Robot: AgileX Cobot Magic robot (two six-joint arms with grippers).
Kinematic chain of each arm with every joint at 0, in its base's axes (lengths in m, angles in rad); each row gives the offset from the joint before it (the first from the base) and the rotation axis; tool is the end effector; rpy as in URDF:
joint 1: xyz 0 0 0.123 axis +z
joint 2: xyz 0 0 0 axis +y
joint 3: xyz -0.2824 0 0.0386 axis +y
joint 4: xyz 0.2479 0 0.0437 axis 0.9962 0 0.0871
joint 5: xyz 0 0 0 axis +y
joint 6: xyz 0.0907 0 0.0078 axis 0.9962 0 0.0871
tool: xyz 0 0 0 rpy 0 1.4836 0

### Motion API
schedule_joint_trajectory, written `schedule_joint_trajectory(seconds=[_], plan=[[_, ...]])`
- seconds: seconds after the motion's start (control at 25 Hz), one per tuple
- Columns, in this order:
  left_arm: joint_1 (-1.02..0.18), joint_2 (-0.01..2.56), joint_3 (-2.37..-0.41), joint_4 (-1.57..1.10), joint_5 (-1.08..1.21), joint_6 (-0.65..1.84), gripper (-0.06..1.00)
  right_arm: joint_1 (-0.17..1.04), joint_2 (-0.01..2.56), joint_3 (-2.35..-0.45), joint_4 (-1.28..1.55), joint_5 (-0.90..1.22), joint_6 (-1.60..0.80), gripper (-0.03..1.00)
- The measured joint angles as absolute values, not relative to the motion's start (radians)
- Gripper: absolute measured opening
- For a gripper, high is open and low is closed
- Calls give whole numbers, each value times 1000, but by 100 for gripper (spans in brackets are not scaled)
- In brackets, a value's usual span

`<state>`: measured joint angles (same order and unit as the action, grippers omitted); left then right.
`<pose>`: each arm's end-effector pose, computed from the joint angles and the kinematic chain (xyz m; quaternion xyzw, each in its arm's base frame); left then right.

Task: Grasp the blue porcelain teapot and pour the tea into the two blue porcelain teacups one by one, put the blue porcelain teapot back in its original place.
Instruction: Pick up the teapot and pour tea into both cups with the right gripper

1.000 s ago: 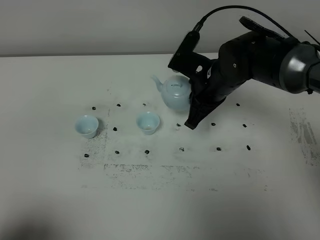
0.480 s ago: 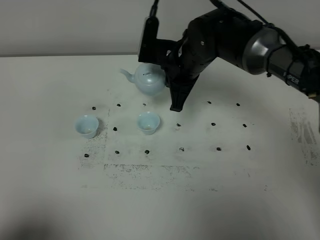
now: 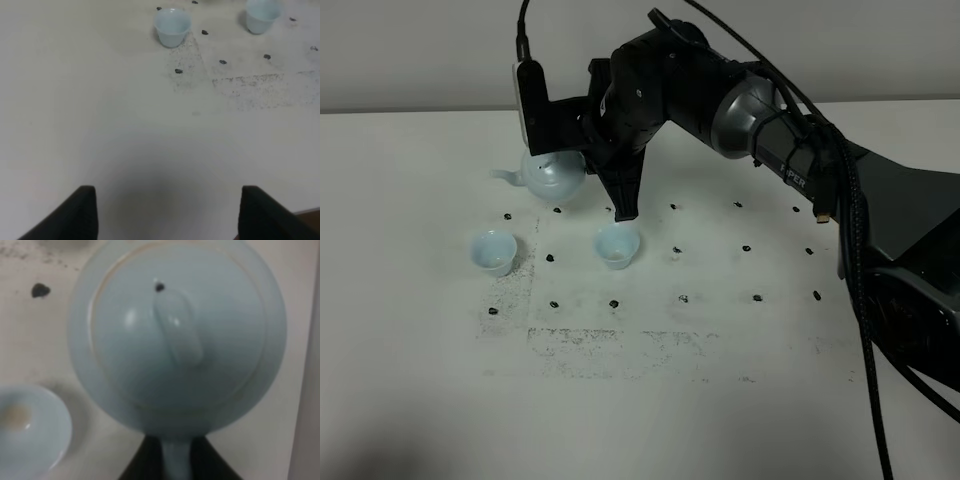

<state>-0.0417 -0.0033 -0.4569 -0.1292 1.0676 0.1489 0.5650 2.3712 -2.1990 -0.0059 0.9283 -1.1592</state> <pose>-0.0017 -0.0102 0.2651 0.0836 0.8593 -0.0376 0.5032 0.4473 0.2830 0.2152 -0.7306 0.6249 -0.0832 0.2623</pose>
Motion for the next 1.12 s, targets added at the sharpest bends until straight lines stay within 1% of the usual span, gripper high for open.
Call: schedule_joint_trajectory(seconds=[0.16,0.32,0.64,1.12], plan=[[-42,-3,-457,-129,1068,149,61,575,2381,-2201,-8,927,-1266,8],[-42,-3,-457,-129,1068,149,61,578,2382,-2201,-11,907,-1322,8],[-42,-3,-457,-129,1068,149,61,602,2421,-2203,-122,862,-1349,8],[-42,-3,-457,-129,1068,149,61,635,2434,-2203,-222,792,-1327,8]])
